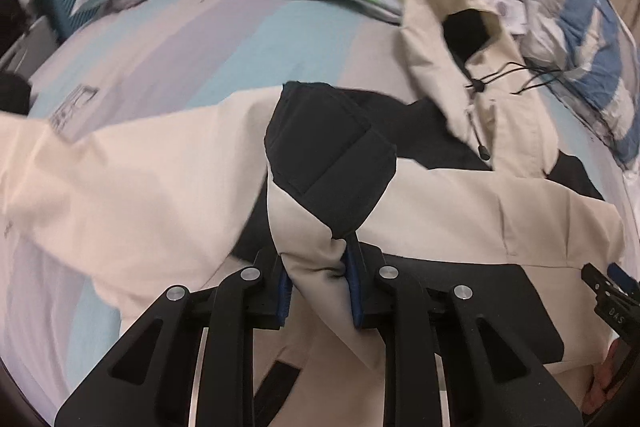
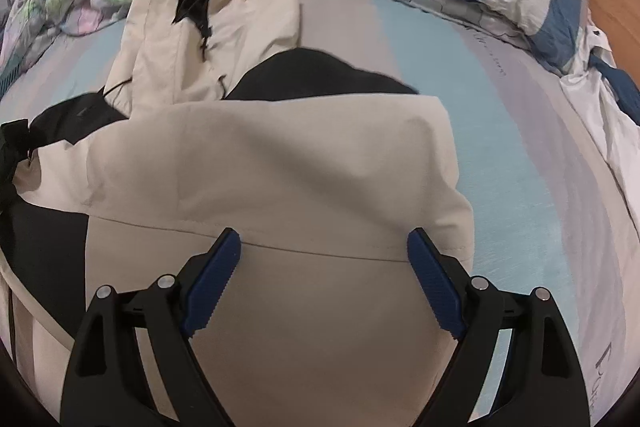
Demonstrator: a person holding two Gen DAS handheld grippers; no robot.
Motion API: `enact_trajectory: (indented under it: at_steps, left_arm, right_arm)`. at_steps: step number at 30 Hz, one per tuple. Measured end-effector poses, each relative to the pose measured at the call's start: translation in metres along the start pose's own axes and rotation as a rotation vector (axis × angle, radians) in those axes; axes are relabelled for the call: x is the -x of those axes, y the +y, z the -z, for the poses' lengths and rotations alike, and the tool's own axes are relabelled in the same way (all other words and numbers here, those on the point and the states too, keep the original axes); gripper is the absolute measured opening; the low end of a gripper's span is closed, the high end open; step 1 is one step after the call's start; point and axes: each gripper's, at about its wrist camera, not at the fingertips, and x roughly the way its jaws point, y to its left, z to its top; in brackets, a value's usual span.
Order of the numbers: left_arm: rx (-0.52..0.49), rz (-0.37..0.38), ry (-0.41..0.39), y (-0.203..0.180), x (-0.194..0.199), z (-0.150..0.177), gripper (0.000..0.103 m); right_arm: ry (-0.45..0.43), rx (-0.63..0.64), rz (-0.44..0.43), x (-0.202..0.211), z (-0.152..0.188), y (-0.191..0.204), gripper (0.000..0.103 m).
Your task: Fold large clothes
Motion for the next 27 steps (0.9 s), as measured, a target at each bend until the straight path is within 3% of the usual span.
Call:
enact_trajectory:
  at_steps: [2, 3, 4, 5, 8, 13, 16, 18, 19, 21, 23, 27]
  left_arm:
    - [0.025, 0.004, -0.005, 0.008, 0.0, 0.001, 0.027]
    - [0.059, 0.002, -0.007, 0.016, 0.0, 0.001, 0.042]
    - [0.091, -0.045, -0.019, 0.025, 0.002, 0.001, 0.056]
    - [0.128, -0.098, -0.035, 0.037, 0.005, -0.001, 0.055]
    - [0.164, -0.125, 0.011, 0.062, -0.005, -0.001, 0.057]
    - [-0.001, -0.193, 0.01, 0.067, -0.004, 0.003, 0.056]
    - [-0.04, -0.21, 0.006, 0.068, 0.009, 0.001, 0.056]
    - [-0.064, -0.19, -0.024, 0.061, 0.028, -0.005, 0.06]
    - [-0.073, -0.182, -0.039, 0.059, 0.034, -0.009, 0.073]
    - [-0.101, -0.121, -0.046, 0.045, 0.048, -0.013, 0.091]
    - [-0.11, -0.019, -0.018, 0.031, 0.049, -0.009, 0.091]
    - [-0.213, -0.024, 0.035, 0.008, 0.015, 0.013, 0.091]
  right_arm:
    - [0.002, 0.01, 0.004, -0.001, 0.001, 0.004, 0.081]
    - [0.004, 0.016, 0.008, -0.001, 0.001, 0.005, 0.081]
    - [0.004, 0.017, 0.017, -0.001, 0.002, 0.006, 0.082]
    - [0.005, 0.014, 0.022, -0.002, 0.002, 0.006, 0.082]
    - [0.013, -0.01, 0.021, -0.002, 0.001, 0.001, 0.082]
    - [0.015, 0.001, 0.042, -0.003, 0.002, 0.006, 0.082]
    - [0.017, 0.0, 0.047, -0.003, 0.002, 0.006, 0.082]
    - [0.019, -0.015, 0.051, 0.003, 0.001, 0.003, 0.082]
    - [0.018, -0.029, 0.044, 0.006, 0.001, 0.001, 0.082]
    - [0.009, -0.046, 0.042, 0.017, 0.002, -0.003, 0.082]
    - [0.004, -0.044, 0.046, 0.024, 0.005, -0.005, 0.082]
    - [0.01, -0.031, 0.064, 0.028, 0.012, -0.007, 0.082]
